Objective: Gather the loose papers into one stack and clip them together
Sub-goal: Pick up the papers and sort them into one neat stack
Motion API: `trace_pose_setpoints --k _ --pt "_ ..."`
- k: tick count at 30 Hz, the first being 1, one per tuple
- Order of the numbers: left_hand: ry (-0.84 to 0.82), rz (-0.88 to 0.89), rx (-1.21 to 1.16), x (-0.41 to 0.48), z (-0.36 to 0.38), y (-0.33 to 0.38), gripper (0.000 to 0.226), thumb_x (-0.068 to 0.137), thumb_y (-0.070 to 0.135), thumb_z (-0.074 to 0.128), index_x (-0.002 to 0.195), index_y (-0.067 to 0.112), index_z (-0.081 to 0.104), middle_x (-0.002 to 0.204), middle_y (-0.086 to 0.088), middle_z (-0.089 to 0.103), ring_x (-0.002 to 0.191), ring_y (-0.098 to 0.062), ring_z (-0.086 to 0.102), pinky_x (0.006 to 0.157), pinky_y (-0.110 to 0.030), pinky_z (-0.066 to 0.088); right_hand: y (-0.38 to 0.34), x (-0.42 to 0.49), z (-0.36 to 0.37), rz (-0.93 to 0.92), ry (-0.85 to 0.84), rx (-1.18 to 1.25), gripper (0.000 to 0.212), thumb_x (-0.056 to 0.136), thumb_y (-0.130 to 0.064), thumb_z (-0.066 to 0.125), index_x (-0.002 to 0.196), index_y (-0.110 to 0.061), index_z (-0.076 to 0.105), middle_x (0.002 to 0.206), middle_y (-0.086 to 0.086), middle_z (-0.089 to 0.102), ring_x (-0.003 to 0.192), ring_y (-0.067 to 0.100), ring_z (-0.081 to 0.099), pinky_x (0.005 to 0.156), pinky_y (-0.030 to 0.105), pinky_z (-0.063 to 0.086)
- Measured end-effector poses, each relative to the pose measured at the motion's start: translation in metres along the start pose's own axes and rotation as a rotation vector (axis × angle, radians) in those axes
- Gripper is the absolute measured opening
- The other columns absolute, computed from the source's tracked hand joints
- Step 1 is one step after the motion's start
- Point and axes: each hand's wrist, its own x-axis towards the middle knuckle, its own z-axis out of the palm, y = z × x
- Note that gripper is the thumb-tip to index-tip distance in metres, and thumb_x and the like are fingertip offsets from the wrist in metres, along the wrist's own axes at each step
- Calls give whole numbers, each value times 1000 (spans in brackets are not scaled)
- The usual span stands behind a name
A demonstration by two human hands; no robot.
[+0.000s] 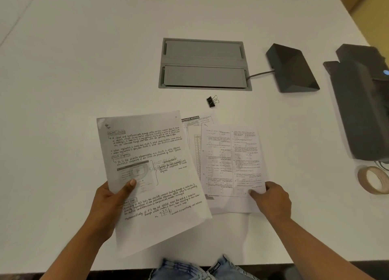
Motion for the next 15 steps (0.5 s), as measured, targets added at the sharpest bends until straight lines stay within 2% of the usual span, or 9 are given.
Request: trace_pose_setpoints --k 3,6,7,11,15 --pt "7 9 1 -2 0 -2 83 42 58 91 111 16 70 96 -11 79 83 -34 77 60 -39 63 0 -5 8 -2 -29 -43 39 71 -38 82 98 -17 64 100 3 73 86 27 69 60 26 46" --pt "25 -1 0 -1 1 -4 30 82 26 74 110 15 69 92 -10 80 83 -35 76 58 -37 62 -3 -8 13 3 -31 -67 56 69 -37 84 112 -11 59 110 8 69 97 30 67 68 29 49" --pt "34 -6 5 -1 1 -5 23 88 18 68 111 15 69 92 -10 80 81 -33 77 58 -37 63 -3 -7 14 6 -34 -67 58 69 -36 84 114 -10 58 112 9 69 99 31 67 70 31 50" --pt "42 -23 4 -1 2 -6 22 90 14 65 112 14 69 93 -10 80 79 -31 77 59 -38 63 -3 -4 15 34 -47 -44 54 69 -32 86 110 -9 59 111 11 71 98 32 68 73 33 53" --pt "54 -29 10 -1 5 -8 24 90 15 66 113 14 68 94 -11 80 81 -33 77 62 -40 63 -5 -2 18 58 -58 -7 51 69 -27 86 108 -8 59 111 12 70 99 33 67 71 30 50"
